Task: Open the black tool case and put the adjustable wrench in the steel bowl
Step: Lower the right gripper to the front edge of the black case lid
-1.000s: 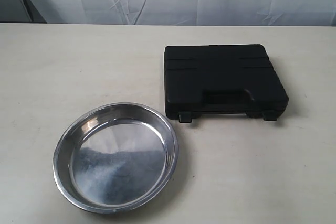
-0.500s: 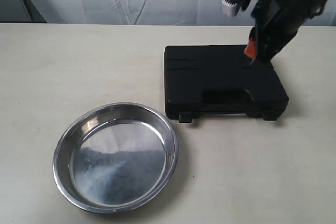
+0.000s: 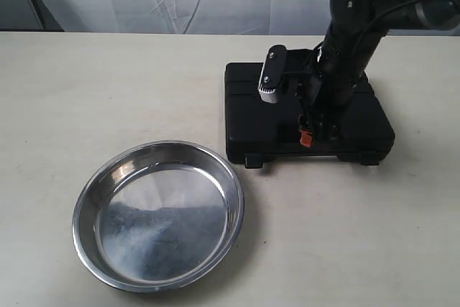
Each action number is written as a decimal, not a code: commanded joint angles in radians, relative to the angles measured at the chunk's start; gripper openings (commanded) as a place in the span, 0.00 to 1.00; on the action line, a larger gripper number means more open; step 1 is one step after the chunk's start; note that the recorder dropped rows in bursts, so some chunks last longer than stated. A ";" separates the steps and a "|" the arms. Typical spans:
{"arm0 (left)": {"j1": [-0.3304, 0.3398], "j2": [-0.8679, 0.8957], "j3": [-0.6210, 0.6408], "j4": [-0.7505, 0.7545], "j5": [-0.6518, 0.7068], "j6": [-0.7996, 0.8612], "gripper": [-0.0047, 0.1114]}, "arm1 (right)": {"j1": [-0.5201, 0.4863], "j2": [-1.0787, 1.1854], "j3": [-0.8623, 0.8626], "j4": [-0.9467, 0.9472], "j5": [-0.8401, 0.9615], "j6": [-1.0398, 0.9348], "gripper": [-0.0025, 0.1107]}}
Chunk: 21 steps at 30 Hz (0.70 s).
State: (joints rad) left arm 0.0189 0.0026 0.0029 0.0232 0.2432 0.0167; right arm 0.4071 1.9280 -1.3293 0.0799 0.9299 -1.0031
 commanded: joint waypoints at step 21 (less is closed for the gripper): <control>0.000 -0.003 -0.003 -0.003 -0.012 -0.006 0.04 | 0.008 0.118 -0.010 -0.029 -0.099 -0.025 0.49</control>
State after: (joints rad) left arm 0.0189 0.0026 0.0029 0.0232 0.2432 0.0167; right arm 0.4143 2.0294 -1.3312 0.0621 0.8787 -1.0225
